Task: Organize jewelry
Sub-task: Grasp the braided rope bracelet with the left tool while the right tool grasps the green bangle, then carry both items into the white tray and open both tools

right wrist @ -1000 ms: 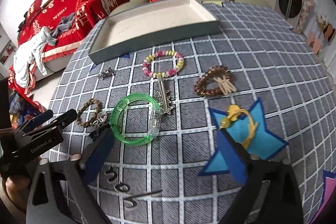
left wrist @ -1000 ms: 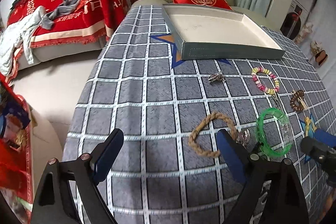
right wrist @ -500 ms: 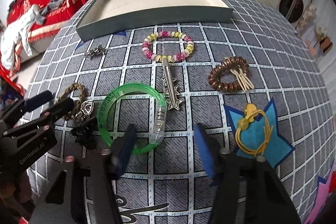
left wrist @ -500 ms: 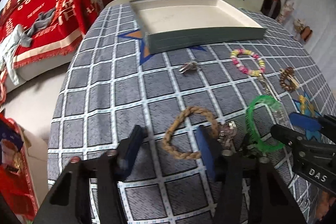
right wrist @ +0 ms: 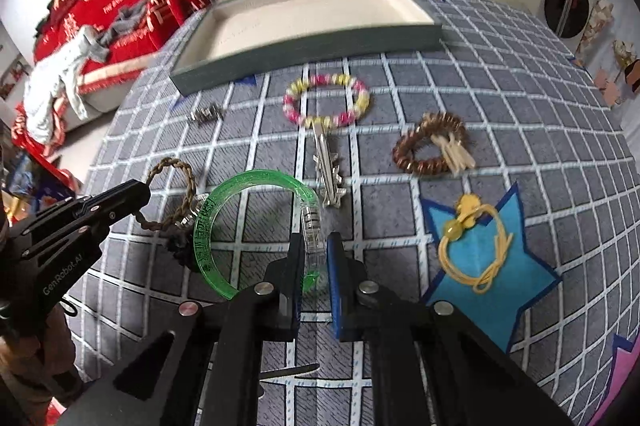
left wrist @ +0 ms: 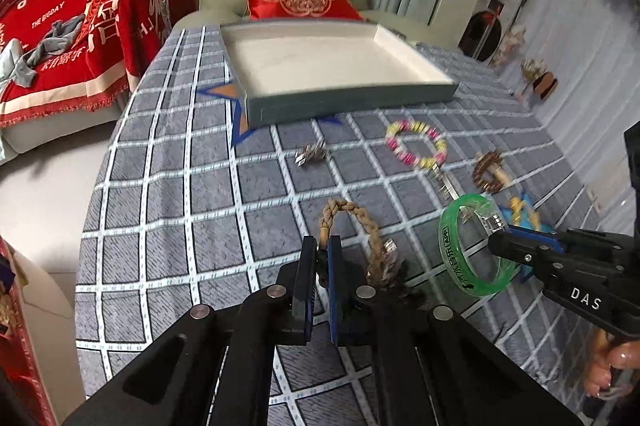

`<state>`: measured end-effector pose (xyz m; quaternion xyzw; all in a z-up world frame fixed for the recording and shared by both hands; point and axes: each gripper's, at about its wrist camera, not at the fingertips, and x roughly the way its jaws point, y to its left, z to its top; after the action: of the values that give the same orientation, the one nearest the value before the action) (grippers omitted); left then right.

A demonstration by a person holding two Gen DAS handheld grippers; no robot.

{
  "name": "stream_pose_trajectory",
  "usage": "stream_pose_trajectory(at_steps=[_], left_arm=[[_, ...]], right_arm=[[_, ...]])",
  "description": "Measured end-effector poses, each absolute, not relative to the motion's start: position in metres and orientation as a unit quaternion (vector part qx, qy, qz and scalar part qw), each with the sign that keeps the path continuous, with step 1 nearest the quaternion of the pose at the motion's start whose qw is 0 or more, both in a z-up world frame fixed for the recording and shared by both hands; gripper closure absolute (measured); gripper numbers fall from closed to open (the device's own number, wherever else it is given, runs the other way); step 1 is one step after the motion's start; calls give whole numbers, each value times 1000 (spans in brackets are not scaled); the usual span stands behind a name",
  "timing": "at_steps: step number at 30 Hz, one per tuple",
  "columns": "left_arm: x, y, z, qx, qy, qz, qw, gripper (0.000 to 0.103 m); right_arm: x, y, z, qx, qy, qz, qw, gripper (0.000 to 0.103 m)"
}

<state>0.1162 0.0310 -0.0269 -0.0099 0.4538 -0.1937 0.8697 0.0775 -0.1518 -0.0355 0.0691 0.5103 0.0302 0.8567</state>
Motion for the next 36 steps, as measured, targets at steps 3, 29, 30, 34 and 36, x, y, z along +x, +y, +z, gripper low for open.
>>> stream_pose_trajectory(at_steps=[3, 29, 30, 34, 36], left_arm=[[120, 31, -12, -20, 443, -201, 874, 83], [305, -18, -11, -25, 432, -119, 894, 83], [311, -22, -15, -22, 435, -119, 892, 83], [323, -33, -31, -12, 449, -118, 885, 83], [327, -37, -38, 1, 454, -114, 884, 83]], right_arm=[[79, -157, -22, 73, 497, 40, 864, 91], [292, -207, -5, 94, 472, 43, 876, 91], [296, -208, -9, 93, 473, 40, 875, 91], [317, -216, -26, 88, 482, 25, 871, 91], [323, -220, -33, 89, 486, 21, 869, 91]])
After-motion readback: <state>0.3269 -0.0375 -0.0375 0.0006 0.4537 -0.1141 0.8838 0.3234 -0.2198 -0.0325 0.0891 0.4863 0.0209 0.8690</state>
